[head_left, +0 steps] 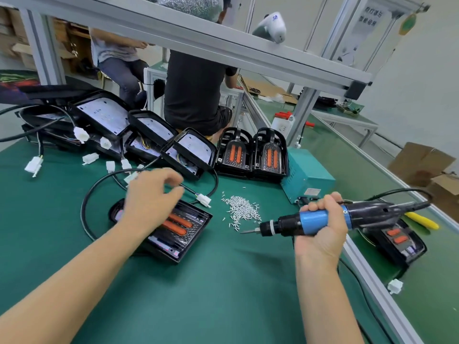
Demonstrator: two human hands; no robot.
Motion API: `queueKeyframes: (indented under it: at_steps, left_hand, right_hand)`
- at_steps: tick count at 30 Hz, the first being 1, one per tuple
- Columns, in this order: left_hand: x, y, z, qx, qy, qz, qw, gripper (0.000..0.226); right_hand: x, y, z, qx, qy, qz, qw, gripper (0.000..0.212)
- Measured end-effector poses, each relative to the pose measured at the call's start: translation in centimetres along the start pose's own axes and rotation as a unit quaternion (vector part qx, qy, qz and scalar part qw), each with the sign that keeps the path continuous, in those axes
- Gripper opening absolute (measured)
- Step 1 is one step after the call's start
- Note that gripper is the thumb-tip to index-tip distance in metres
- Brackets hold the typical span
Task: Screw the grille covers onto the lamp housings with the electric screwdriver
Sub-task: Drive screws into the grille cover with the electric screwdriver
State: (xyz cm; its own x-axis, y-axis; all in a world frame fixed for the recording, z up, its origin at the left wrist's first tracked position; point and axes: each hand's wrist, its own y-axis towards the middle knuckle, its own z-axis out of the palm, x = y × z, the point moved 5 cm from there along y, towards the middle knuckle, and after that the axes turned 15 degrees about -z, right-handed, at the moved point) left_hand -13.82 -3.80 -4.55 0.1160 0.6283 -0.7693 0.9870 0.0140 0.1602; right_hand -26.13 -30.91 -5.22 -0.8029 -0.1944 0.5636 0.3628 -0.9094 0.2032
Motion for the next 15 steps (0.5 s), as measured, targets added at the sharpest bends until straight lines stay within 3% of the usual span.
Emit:
queueKeyframes:
  at_steps: [4,7,15]
  left_hand:
    - [-4.9,0.6,5.9,0.167,0.116,0.046,0.978,0.016]
    - [-5.6,0.9,9.8,0.235,0.223,0.046,0.945,0.019]
    - [-5.3,1.3,13.0,0.21,0.356,0.059,0.909,0.013]
  right_hand:
    - [-0.3,-0.4,0.3,-0.021,-0.047,-0.008,0.999,0.021]
    - [-0.2,-0.5,0.5,-0.029,-0.062,-0.004,0.998,0.022]
    - [0.6,-0.3,0.1,-0.024,-0.079,0.003,0.997,0.023]
